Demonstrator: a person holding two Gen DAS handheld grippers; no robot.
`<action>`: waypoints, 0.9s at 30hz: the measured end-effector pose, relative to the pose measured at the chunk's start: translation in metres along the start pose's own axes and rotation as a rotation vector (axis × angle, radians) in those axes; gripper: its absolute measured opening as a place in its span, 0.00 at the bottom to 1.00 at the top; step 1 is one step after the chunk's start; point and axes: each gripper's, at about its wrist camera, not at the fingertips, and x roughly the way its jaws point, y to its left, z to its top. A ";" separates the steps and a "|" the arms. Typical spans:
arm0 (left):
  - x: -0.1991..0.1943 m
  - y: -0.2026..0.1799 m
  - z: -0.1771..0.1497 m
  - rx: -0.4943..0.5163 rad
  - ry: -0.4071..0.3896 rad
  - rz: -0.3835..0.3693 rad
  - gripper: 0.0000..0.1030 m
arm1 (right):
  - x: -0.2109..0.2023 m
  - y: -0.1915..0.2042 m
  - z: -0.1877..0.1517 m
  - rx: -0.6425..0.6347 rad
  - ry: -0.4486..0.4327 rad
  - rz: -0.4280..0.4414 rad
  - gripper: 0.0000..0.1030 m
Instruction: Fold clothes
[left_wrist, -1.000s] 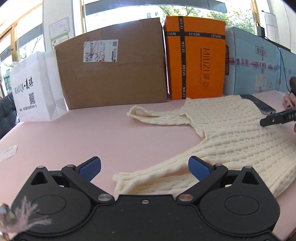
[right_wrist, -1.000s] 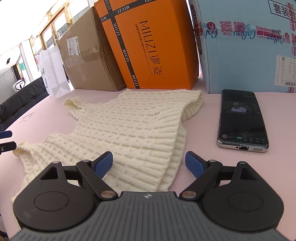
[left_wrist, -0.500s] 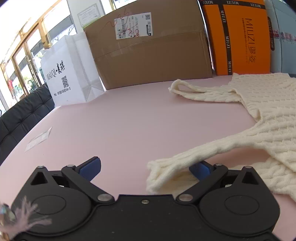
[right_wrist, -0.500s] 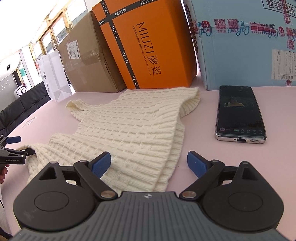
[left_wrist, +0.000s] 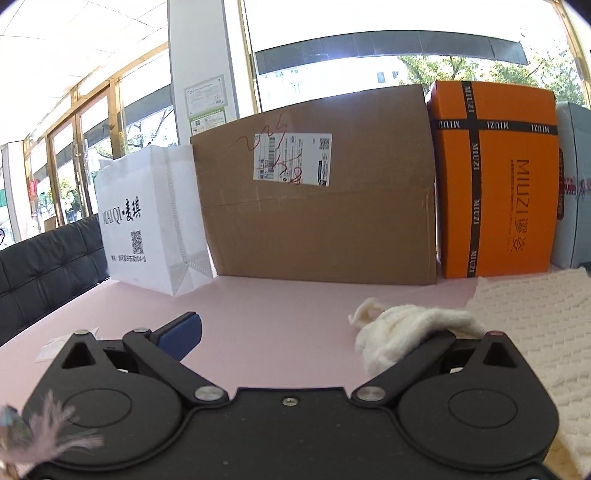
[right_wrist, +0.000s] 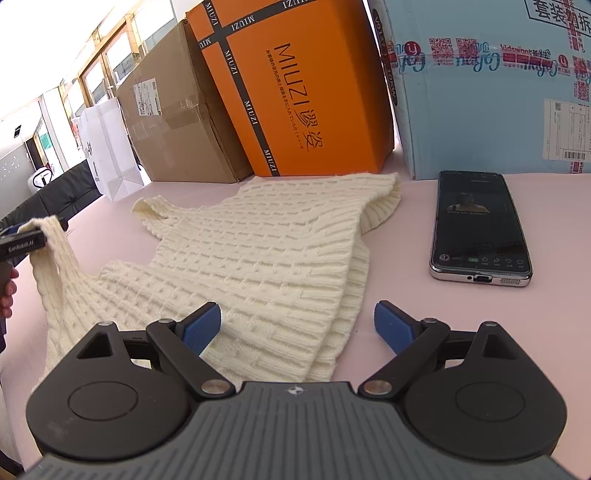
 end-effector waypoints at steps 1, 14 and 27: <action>0.004 0.003 0.004 -0.008 -0.010 -0.014 1.00 | 0.000 0.000 0.000 -0.001 0.000 0.000 0.87; 0.039 0.008 -0.043 0.211 0.267 0.004 1.00 | -0.002 -0.001 0.000 0.001 -0.001 0.027 0.87; -0.055 -0.026 -0.035 0.232 0.102 -0.451 1.00 | -0.007 -0.003 0.000 0.013 -0.026 0.056 0.87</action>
